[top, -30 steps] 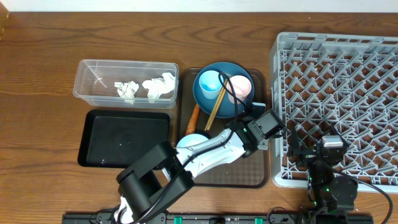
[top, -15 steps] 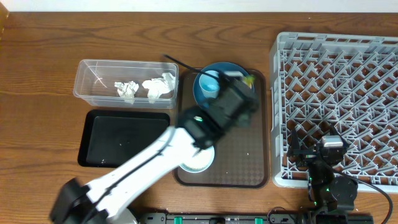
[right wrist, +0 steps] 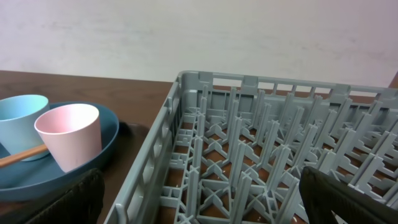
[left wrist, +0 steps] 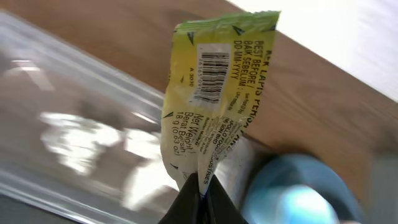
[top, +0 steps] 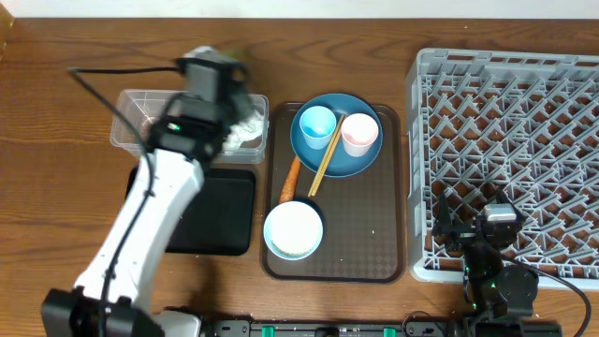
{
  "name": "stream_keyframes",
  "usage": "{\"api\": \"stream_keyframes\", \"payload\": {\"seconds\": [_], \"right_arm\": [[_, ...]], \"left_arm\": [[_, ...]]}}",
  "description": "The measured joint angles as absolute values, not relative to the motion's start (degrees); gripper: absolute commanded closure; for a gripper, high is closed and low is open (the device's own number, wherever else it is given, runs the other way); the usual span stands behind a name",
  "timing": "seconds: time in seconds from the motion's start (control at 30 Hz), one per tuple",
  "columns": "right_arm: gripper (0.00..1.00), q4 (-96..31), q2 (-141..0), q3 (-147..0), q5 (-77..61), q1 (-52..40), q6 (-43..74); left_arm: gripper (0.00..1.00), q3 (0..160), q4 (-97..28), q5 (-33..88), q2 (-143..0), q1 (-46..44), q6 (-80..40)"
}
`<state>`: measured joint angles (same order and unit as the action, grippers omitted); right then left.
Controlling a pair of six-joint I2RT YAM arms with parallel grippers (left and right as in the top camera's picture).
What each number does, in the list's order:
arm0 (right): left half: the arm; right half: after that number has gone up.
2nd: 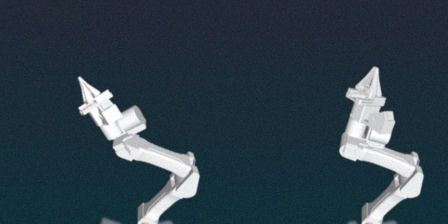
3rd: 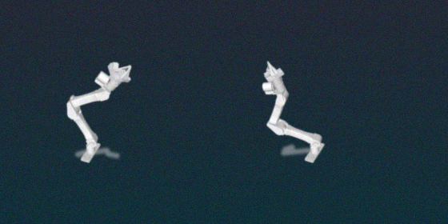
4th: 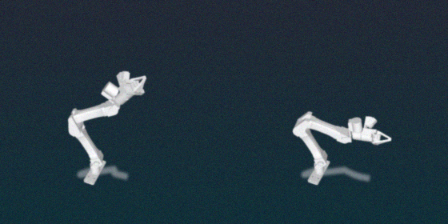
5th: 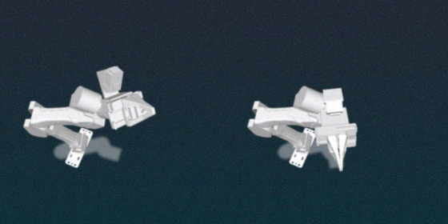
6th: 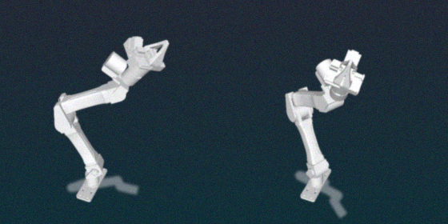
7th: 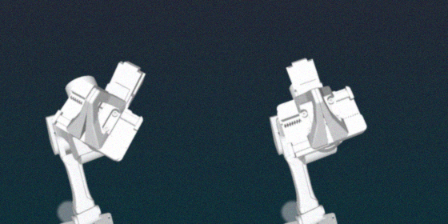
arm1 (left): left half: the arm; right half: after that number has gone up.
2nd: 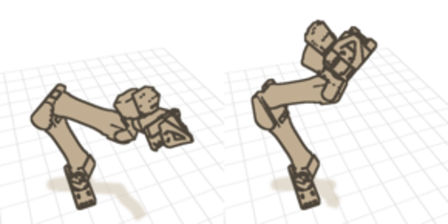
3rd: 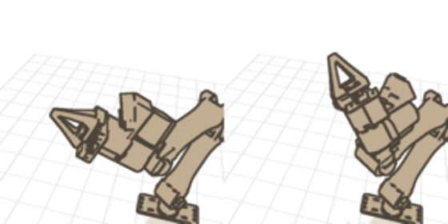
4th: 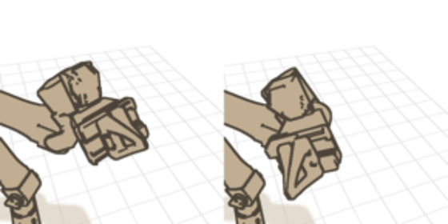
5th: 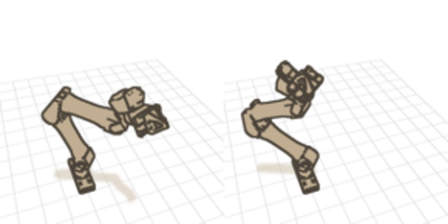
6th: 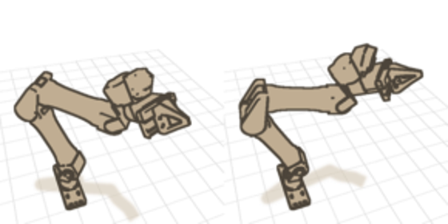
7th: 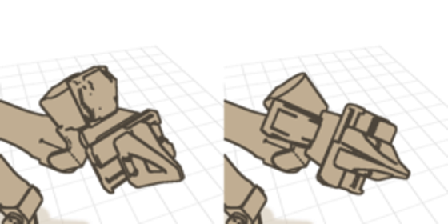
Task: Sort waste into correct bins and load items into the dishwasher rack
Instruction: 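Carry yellow wrapper with left gripper into the clear bin and release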
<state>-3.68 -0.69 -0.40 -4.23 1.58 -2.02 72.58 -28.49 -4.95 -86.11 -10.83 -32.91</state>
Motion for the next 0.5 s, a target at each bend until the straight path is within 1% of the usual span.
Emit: {"api": "stream_keyframes", "payload": {"seconds": [0.1, 0.23, 0.3, 0.33, 0.37, 0.43, 0.5], "right_arm": [[0.01, -3.7, -0.7, -0.4, -4.2, 1.6, -2.0], [0.01, -3.7, -0.7, -0.4, -4.2, 1.6, -2.0], [0.01, -3.7, -0.7, -0.4, -4.2, 1.6, -2.0], [0.01, -3.7, -0.7, -0.4, -4.2, 1.6, -2.0], [0.01, -3.7, -0.7, -0.4, -4.2, 1.6, -2.0], [0.01, -3.7, -0.7, -0.4, -4.2, 1.6, -2.0], [0.01, -3.7, -0.7, -0.4, -4.2, 1.6, -2.0]], "left_arm": [[0.94, 72.6, -28.4, -5.0, -89.5, -5.9, -32.9], [0.93, 72.6, -26.2, -5.1, -95.7, -2.6, -32.8], [0.89, 72.6, -25.3, -4.8, -98.3, -1.8, -32.7], [0.85, 72.6, -25.2, -4.5, -99.0, -1.5, -32.6], [0.83, 72.5, -25.2, -4.4, -99.5, -1.3, -32.4], [0.73, 72.5, -25.1, -4.1, -99.7, -1.2, -32.3], [0.51, 72.5, -25.2, -3.8, -99.2, -1.2, -32.2]]}}
